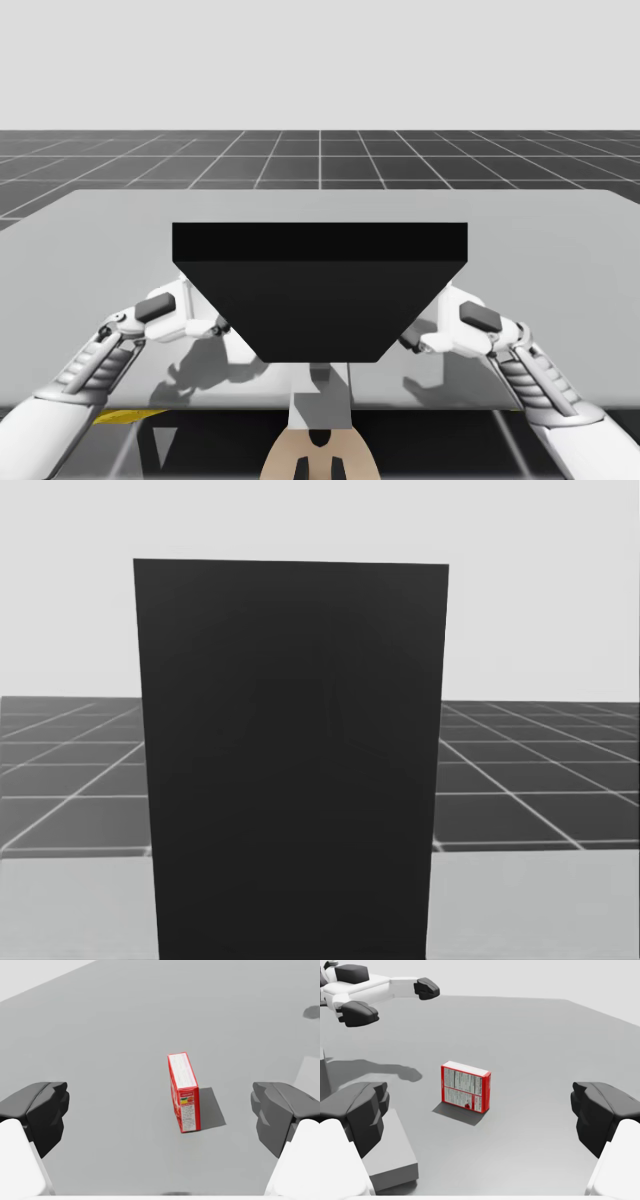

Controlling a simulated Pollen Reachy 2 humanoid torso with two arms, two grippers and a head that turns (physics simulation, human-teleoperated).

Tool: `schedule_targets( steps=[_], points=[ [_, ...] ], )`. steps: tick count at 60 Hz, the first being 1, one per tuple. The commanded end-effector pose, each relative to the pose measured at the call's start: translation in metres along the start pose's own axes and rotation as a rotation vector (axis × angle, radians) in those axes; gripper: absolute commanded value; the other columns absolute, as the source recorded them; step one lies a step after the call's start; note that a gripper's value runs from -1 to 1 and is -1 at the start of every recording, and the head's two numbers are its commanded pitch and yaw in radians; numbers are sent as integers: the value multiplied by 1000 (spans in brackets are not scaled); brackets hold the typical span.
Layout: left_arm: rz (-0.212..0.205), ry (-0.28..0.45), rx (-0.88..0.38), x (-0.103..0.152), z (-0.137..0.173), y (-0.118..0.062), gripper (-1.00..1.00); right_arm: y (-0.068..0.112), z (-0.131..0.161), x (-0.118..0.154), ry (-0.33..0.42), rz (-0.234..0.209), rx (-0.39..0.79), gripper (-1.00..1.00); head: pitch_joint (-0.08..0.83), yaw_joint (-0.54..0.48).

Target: Reach around the screen and pick up the object behind it.

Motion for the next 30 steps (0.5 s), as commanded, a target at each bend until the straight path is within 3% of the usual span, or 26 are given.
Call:
schedule_targets(
  steps=[1,19,30],
  points=[
    [8,38,-11,-9,-4,-4,-1000,2,0,-3,29,-11,25,-1000,27,-54],
    [11,79,-17,-21,-23,-5,-1000,4,-5,-9,52,-10,32,-1000,37,-48],
    [35,127,-13,-34,-47,4,-1000,4,-4,-8,50,-5,34,-1000,44,-38]
  ],
)
